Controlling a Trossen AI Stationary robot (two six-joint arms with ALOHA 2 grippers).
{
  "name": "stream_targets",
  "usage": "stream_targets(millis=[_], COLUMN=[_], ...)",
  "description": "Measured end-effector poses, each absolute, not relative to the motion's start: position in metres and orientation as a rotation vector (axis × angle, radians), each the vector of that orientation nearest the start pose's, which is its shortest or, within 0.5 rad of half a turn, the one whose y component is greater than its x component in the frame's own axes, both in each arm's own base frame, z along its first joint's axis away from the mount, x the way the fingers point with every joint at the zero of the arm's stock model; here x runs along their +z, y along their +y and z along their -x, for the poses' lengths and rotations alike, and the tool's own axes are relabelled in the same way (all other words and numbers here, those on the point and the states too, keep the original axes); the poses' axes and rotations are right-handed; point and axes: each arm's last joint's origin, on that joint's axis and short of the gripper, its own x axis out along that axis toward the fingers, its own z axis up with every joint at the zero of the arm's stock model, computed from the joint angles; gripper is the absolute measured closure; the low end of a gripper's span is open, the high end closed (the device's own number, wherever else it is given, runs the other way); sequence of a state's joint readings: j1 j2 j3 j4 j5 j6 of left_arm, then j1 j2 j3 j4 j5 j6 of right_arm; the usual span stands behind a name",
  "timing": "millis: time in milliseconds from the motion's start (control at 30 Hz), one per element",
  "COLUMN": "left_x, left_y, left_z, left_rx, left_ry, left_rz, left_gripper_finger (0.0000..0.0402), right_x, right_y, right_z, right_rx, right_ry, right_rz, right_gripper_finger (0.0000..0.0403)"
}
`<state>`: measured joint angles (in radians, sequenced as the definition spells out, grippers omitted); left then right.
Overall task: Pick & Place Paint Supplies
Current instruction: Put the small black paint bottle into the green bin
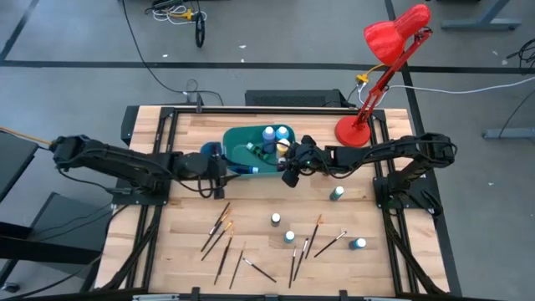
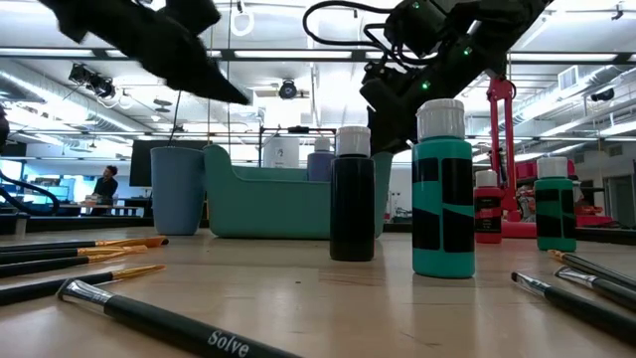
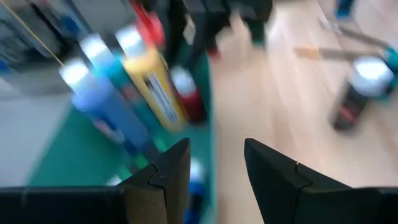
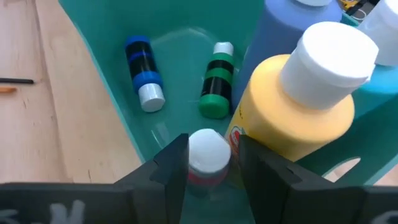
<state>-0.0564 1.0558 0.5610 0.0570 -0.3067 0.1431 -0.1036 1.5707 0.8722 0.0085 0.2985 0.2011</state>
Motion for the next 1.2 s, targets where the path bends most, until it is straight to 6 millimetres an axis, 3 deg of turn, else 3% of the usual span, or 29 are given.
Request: stream_targets(millis=[333,600,767,1000,1200], left_x=[0.198,0.199,0.206,0.220,0.202], left_y=[0.001,0.000,-0.006,-0.016,-0.034], left_z=[-0.234,-0.237,-0.242,-0.251,-0.274], left_rx=[0.231,0.203,0.048,-0.198,-0.281], left_ry=[0.560,0.528,0.427,0.248,0.152], left_rz=[-0.264,-0.191,-0.042,0.064,0.034], left_gripper_finger=[0.0239,0.0239,0.0239,0.0239,0.0239], right_x=[0.205,0.241,0.255,0.250,0.242], right_y=[-0.036,-0.008,0.013,0.036,0.048], right_z=[-0.317,-0.303,-0.293,-0.294,-0.295], right_rx=[-0.408,-0.314,-0.182,-0.006,0.040], right_ry=[0.615,0.512,0.486,0.514,0.550], right_rz=[-0.040,-0.012,-0.021,-0.078,-0.070], right_gripper_finger=[0.0266,0.0266,0.0266,0.0266,0.0266])
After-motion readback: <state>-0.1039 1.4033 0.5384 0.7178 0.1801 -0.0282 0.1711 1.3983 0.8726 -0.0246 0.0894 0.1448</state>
